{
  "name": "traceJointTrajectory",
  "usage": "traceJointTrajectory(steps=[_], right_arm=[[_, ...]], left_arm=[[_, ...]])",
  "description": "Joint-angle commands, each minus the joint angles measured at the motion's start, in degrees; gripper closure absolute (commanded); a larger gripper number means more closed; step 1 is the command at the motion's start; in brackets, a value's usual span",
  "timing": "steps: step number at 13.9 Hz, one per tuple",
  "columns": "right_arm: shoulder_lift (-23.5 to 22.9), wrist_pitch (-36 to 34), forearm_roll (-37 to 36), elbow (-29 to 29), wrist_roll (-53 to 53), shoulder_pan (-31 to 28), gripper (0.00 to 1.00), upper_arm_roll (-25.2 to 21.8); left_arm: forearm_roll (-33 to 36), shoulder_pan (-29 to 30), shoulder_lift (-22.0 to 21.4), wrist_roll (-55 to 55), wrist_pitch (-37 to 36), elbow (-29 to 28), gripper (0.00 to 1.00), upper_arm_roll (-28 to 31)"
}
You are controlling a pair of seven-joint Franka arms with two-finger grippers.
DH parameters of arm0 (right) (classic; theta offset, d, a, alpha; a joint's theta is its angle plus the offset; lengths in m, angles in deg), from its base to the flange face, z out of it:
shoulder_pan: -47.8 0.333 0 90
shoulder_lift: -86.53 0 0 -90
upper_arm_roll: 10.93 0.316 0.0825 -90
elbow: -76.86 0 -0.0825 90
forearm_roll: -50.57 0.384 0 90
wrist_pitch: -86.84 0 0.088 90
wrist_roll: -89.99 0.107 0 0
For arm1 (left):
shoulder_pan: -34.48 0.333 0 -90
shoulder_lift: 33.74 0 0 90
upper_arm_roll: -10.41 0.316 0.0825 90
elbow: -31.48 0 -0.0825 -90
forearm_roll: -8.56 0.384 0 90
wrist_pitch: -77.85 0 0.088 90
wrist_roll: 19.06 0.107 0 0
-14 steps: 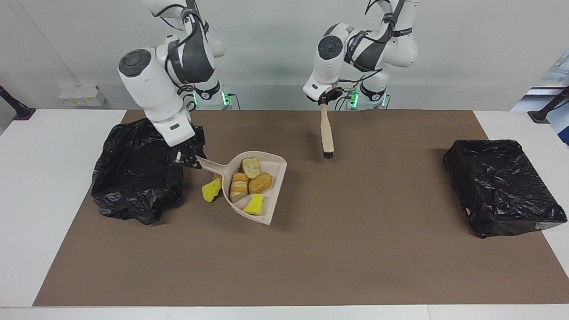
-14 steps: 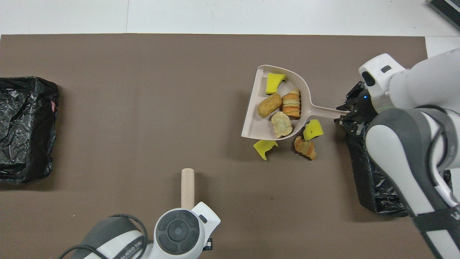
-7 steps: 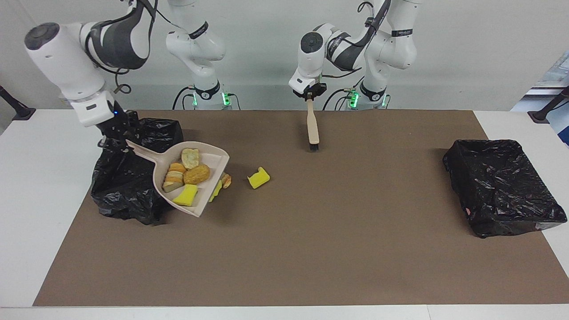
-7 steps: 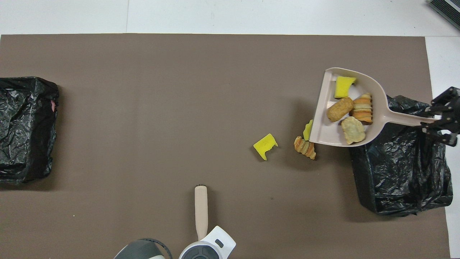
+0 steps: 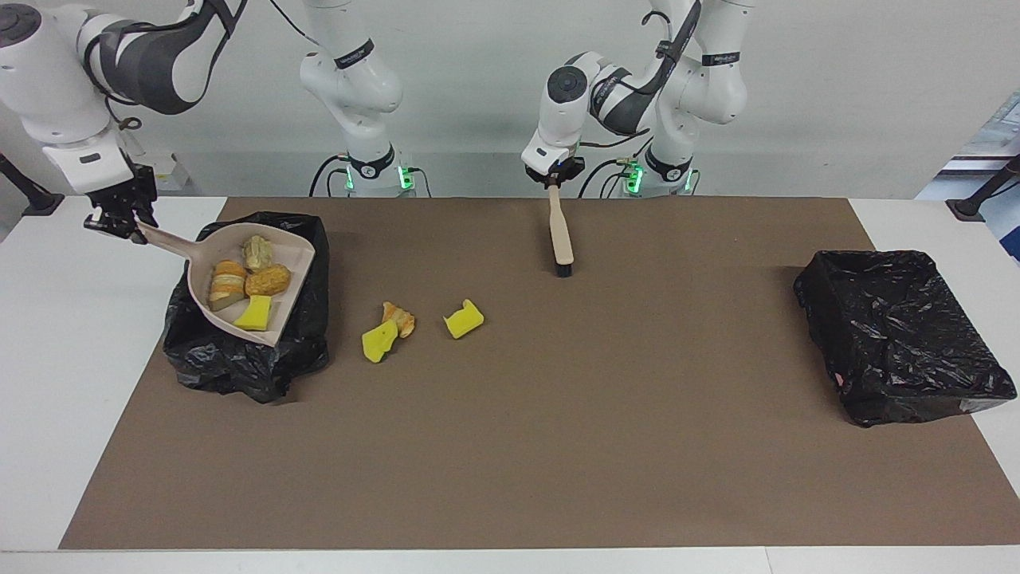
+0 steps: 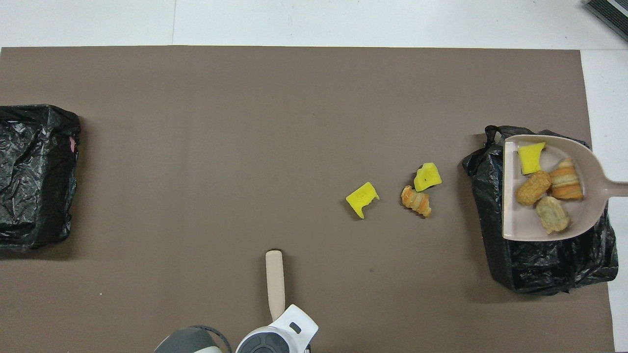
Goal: Sweep and dump trash in bin
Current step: 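Carry the loaded dustpan with the right gripper over the nearer black bag, then tip the dustpan with the right gripper to dump pieces into the bag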
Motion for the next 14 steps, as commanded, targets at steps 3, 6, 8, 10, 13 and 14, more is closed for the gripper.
traceJointTrajectory(steps=[3, 6, 8, 10, 13, 14], right_arm=[[3.07, -0.54, -10.68, 2.61, -0.45, -1.68, 1.00, 0.28], [3.16, -4.91, -17.72, 2.53, 3.16, 1.73, 1.00, 1.07], [3.24, -8.26, -19.93, 2.35, 2.38, 3.50, 1.00, 1.16], [3.24, -10.11, -22.55, 2.09, 1.76, 6.48, 1.00, 1.16], [3.77, -11.69, -26.79, 1.13, 2.45, 9.57, 1.00, 1.34], [3.95, -11.96, -26.79, 0.34, 2.63, 9.57, 1.00, 1.25]], left_arm=[[-1.11, 1.49, 0.57, 5.70, 1.96, -0.12, 0.00, 0.93], [-0.42, 8.77, 4.61, 13.52, 0.21, 6.98, 0.00, 0.93], [3.52, 12.82, 6.02, 18.79, -2.51, 12.08, 0.00, 1.01], [11.68, 16.25, 8.21, 21.45, -6.89, 18.49, 0.00, 1.01], [13.39, 23.63, 9.37, 27.57, -14.36, 29.73, 0.00, 1.36], [13.48, 25.21, 9.37, 30.48, -17.17, 32.73, 0.00, 1.37]])
